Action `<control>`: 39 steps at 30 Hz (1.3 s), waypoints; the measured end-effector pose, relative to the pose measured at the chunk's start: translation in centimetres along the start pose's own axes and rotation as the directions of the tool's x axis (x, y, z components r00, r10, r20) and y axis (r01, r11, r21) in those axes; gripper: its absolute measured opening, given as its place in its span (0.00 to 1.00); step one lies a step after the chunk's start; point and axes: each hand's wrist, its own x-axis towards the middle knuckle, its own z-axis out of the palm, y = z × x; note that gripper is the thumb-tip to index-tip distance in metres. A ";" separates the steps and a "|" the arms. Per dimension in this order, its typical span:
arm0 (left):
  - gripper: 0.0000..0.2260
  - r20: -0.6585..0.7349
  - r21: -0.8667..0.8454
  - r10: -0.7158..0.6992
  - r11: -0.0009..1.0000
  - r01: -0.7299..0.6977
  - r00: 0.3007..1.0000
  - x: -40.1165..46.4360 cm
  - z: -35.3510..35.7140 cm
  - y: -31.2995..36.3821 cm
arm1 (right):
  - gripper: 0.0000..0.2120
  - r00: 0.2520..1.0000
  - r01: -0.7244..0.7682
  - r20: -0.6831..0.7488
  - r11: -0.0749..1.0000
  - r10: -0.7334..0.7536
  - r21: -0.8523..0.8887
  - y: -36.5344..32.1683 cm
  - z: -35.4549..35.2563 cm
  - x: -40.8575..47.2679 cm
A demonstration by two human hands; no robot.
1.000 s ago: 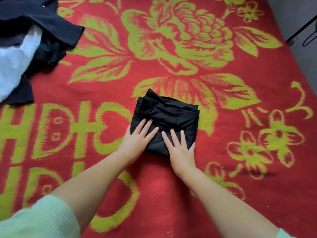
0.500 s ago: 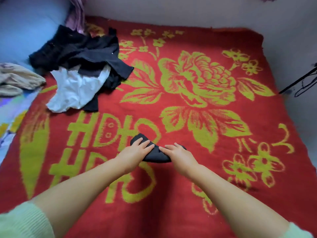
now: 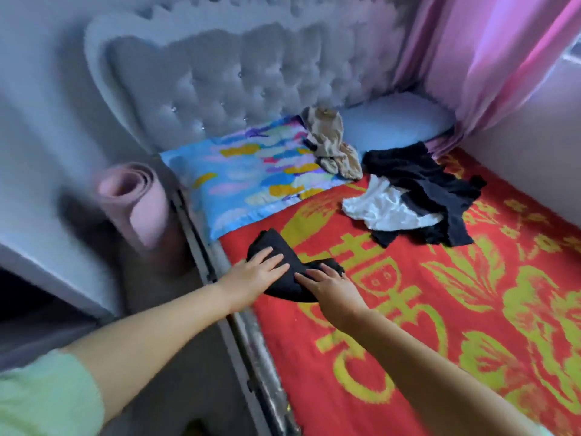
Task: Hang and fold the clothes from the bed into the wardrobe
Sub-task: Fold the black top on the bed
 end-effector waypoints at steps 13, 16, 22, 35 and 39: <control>0.41 -0.157 0.039 -0.501 0.858 0.512 0.851 -37.4 10.3 -18.6 | 0.30 0.780 0.619 0.079 0.748 -0.621 -0.240 -38.7 -2.0 10.4; 0.39 -0.129 0.039 -0.571 0.814 0.580 0.811 -46.5 12.3 -21.2 | 0.30 0.699 0.709 0.096 0.670 -0.709 -0.218 -48.2 -0.2 11.6; 0.40 -0.083 -0.028 -0.712 0.701 0.712 0.697 -59.4 15.9 -25.1 | 0.31 0.556 0.822 0.162 0.511 -0.815 -0.251 -62.7 1.6 13.5; 0.33 0.133 -0.252 -0.781 0.569 0.783 0.610 -64.3 27.9 -42.7 | 0.33 0.504 0.863 0.297 0.455 -0.811 -0.219 -79.6 7.4 30.8; 0.33 0.216 -0.265 -0.783 0.528 0.807 0.583 -63.7 34.5 -50.5 | 0.33 0.498 0.867 0.352 0.457 -0.793 -0.198 -84.1 10.7 39.2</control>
